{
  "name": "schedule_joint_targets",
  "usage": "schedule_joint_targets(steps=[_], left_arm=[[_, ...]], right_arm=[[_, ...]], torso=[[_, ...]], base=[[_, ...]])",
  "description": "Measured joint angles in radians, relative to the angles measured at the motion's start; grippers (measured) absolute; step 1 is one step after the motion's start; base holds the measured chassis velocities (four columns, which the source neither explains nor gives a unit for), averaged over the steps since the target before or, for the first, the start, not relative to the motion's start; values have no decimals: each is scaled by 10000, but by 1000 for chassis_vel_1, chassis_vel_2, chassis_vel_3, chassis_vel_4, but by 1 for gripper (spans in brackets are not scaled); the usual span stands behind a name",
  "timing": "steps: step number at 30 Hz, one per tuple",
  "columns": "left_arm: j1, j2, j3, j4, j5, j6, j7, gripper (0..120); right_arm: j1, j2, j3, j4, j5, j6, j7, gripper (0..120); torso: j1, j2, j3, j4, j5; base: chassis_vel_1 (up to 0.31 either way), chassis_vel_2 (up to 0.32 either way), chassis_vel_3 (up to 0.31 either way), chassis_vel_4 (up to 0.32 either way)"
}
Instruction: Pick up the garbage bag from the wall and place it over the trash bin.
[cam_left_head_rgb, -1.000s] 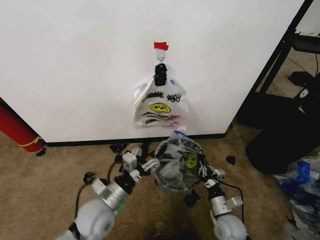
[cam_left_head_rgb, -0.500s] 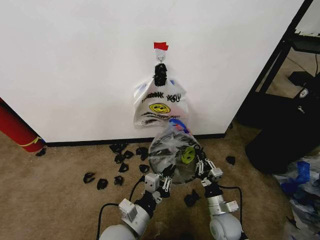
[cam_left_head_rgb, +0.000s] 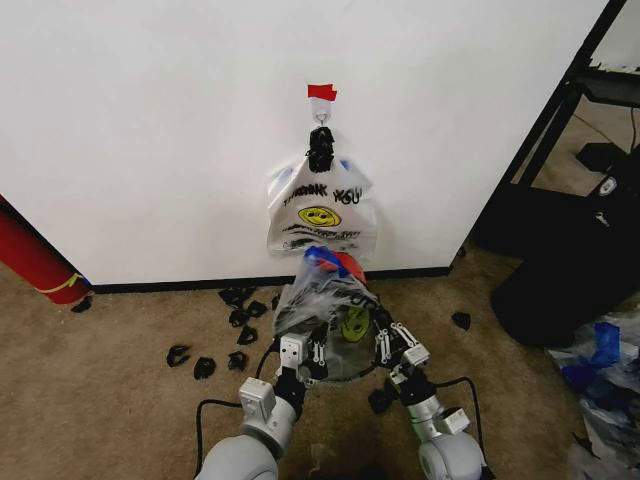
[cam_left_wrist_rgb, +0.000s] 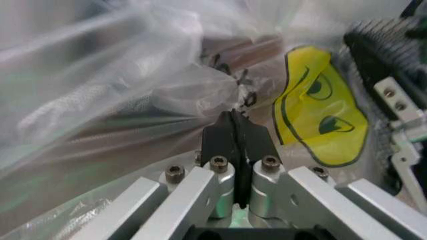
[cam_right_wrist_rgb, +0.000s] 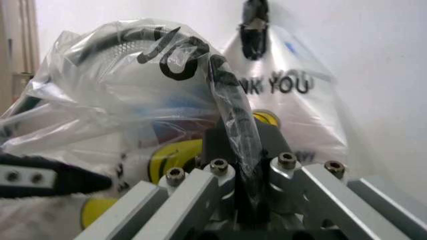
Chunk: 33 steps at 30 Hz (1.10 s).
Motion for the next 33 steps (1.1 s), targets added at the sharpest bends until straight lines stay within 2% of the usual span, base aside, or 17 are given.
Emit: schedule_joint_targets(steps=[6,18,30,33], left_arm=[[-73,-102,1,81,173,417,-86,0],[-226,-441,9,779,1283,315,-438,0],[-761,-484,-20,1491,1245,226,-771,0],[-1047,-596,18,1811,1211,224,-786,0]], right_arm=[[-73,57,13,98,-377,227,-317,0],[-262,112,-55,403,-388,378,-449,0],[-172,42,-533,249,229,121,-448,0],[-115,-219,-639,282,592,-125,-447,0]], torso=[[0,0,0,0,0],[0,0,0,0,0],[0,0,0,1,0],[0,0,0,1,1]], base=[[0,0,0,0],[0,0,0,0],[0,0,0,0],[0,0,0,0]])
